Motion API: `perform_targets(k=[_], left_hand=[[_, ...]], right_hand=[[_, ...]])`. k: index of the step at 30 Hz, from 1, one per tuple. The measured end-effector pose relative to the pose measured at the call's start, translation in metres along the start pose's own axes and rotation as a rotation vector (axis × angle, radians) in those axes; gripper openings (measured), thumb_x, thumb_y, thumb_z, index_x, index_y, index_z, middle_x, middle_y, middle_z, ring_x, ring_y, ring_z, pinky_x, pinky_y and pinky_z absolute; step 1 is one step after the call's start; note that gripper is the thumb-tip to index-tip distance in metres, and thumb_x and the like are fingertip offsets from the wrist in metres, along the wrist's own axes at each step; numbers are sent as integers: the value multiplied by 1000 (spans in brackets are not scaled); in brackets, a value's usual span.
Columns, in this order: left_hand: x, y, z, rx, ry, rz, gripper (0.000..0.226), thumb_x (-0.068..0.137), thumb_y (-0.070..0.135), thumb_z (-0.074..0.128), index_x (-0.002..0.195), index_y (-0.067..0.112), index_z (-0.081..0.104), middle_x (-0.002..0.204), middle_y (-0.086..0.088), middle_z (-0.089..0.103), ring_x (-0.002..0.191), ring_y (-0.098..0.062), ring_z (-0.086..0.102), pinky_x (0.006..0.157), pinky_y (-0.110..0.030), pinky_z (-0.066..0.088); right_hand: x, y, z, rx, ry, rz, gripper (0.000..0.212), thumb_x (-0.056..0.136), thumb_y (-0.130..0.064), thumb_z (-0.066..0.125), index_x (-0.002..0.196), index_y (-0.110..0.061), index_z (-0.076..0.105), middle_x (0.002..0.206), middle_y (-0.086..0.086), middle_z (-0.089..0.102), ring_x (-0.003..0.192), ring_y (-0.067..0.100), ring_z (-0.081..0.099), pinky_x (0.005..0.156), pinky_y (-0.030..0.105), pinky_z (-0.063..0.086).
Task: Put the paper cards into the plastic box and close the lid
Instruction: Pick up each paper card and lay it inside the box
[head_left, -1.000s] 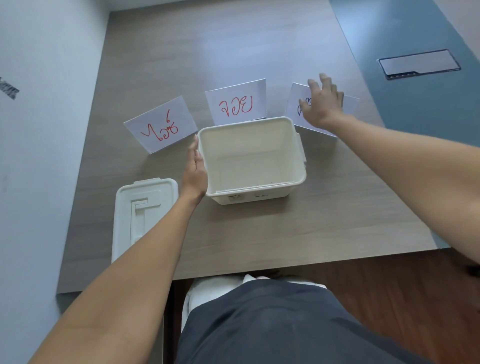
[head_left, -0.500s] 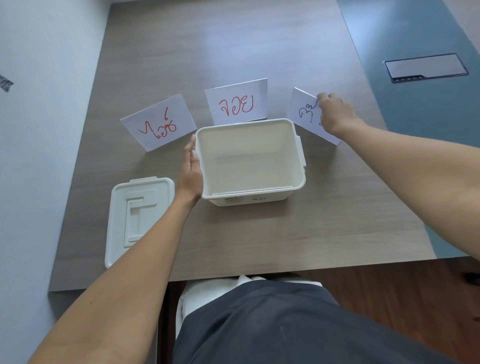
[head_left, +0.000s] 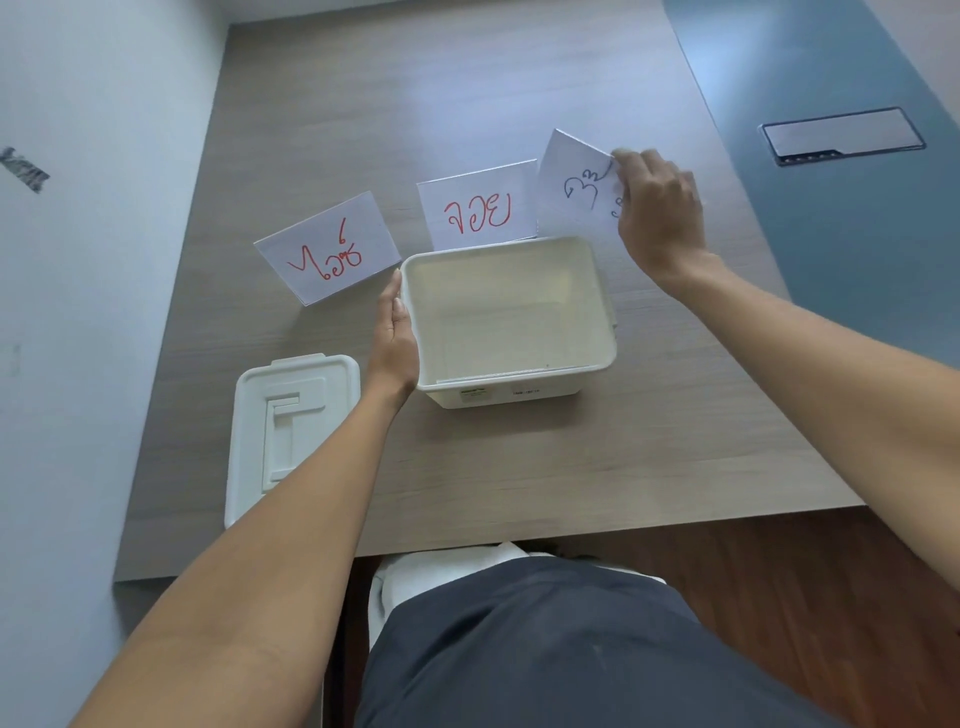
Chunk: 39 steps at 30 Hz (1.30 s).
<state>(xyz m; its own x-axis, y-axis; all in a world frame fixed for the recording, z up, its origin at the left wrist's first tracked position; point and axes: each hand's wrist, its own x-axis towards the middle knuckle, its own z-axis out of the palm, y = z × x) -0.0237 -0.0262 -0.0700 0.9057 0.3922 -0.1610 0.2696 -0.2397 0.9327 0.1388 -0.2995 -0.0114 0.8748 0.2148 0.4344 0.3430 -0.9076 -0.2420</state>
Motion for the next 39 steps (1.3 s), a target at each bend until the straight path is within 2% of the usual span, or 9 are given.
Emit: perform_targets(k=[5, 12, 15, 20, 24, 29, 34, 37, 39], left_hand=[[-1, 1, 1, 1, 6, 9, 46, 108, 30, 19, 154, 30, 28, 159, 12, 29, 146, -6, 25, 121, -30, 21], [0, 0, 1, -4, 3, 19, 46, 108, 29, 20, 154, 28, 28, 159, 11, 29, 144, -5, 26, 117, -25, 21], [0, 1, 1, -5, 5, 15, 46, 108, 29, 20, 154, 29, 28, 158, 11, 30, 143, -4, 27, 114, -23, 22], [0, 1, 1, -16, -3, 13, 46, 108, 31, 19, 153, 30, 28, 158, 11, 31, 142, -6, 30, 119, -31, 25], [0, 3, 1, -32, 0, 9, 46, 108, 29, 20, 153, 28, 29, 158, 10, 31, 135, 1, 29, 114, -23, 23], [-1, 4, 2, -42, 8, -12, 45, 108, 29, 20, 152, 32, 29, 155, 16, 31, 132, 7, 26, 109, -18, 20], [-1, 5, 3, -36, 23, -16, 45, 109, 27, 20, 152, 29, 30, 160, 11, 28, 134, 7, 23, 111, -17, 17], [-2, 6, 3, -29, 24, -10, 45, 109, 26, 20, 152, 28, 30, 160, 11, 27, 134, 8, 22, 113, -18, 17], [-1, 7, 3, -24, 27, -4, 45, 109, 25, 20, 152, 27, 30, 161, 11, 27, 137, 7, 22, 111, -16, 17]], right_hand=[[-1, -41, -25, 89, 143, -163, 39, 95, -5, 38, 127, -12, 58, 104, 11, 65, 93, 33, 60, 84, 38, 43], [-38, -80, -40, 254, 155, -311, 32, 98, -7, 46, 126, -8, 62, 97, 7, 66, 84, 25, 60, 75, 26, 36], [-64, -84, -34, 248, 79, -372, 31, 96, -5, 50, 125, -8, 63, 94, 7, 66, 83, 26, 60, 74, 28, 35], [-101, -81, -19, 222, -118, -423, 35, 91, -3, 54, 124, -11, 64, 94, 6, 65, 83, 29, 60, 76, 36, 39], [-125, -75, -7, 180, -253, -456, 41, 85, 0, 56, 123, -12, 65, 96, 6, 67, 85, 29, 63, 77, 32, 36], [-143, -73, 3, 207, -375, -418, 36, 89, -5, 47, 118, -14, 65, 97, 3, 69, 84, 29, 66, 73, 35, 42], [-133, -74, 5, 329, -513, -248, 27, 94, -14, 41, 113, -15, 62, 101, 3, 75, 89, 31, 68, 74, 33, 45], [-102, -77, 6, 357, -486, -200, 28, 95, -22, 40, 112, -19, 62, 99, 2, 75, 91, 29, 68, 74, 41, 54], [-75, -79, 10, 383, -427, -174, 29, 96, -20, 42, 114, -16, 64, 100, 4, 75, 92, 28, 69, 77, 40, 54]])
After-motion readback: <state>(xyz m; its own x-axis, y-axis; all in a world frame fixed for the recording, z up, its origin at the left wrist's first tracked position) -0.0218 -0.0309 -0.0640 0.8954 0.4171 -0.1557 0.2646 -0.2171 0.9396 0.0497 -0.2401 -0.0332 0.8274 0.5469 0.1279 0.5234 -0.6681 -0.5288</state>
